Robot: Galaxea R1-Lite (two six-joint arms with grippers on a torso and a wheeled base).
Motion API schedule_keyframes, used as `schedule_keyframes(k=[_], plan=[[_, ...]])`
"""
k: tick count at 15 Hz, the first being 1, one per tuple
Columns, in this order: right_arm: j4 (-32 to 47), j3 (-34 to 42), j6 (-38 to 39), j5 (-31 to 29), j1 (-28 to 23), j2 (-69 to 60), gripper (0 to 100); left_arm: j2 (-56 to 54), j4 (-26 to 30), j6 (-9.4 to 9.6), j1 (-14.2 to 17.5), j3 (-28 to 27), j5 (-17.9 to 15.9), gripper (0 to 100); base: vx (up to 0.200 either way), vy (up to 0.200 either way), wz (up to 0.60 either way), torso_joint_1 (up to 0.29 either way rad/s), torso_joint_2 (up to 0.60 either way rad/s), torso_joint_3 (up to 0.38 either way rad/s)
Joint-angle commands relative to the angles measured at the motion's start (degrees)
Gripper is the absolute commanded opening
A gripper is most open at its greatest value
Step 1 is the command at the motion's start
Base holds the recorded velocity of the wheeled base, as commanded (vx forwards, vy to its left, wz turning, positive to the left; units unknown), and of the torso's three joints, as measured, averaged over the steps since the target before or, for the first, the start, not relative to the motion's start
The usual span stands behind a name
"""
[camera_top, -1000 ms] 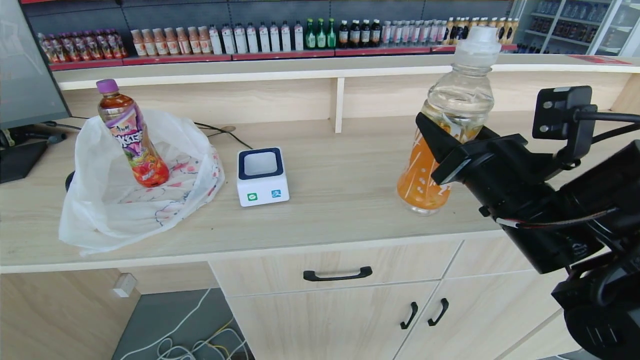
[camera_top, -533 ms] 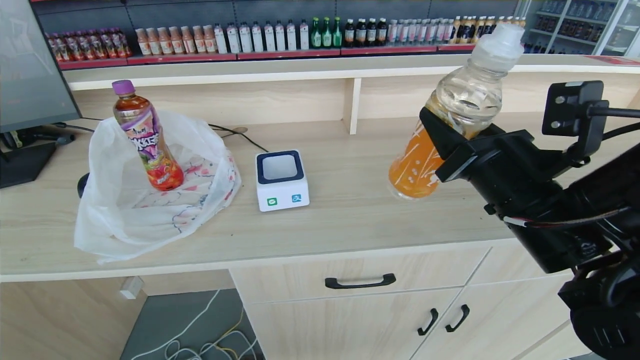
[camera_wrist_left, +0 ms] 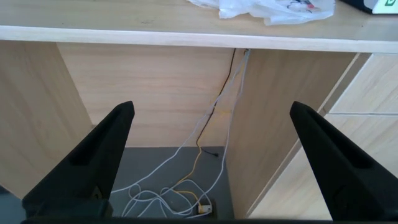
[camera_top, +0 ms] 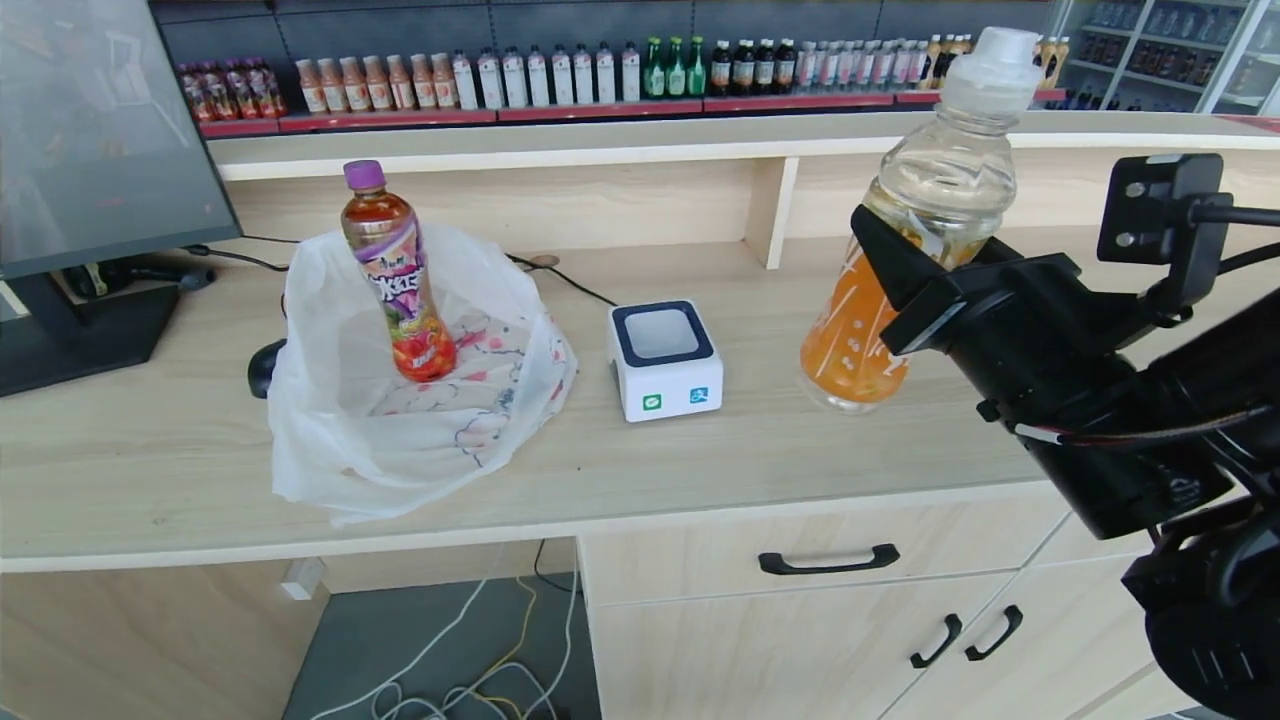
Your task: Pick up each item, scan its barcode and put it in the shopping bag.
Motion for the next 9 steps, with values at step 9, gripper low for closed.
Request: schedule_keyframes(k=[9], plan=[[-0.09,-0.08,-0.02,-0.01,-0.12,-0.23,0,-0.02,-0.02,0.19,0.04,0.0,0.01,100,0.0,0.089,0.0,-0.001,0.0,0.001]])
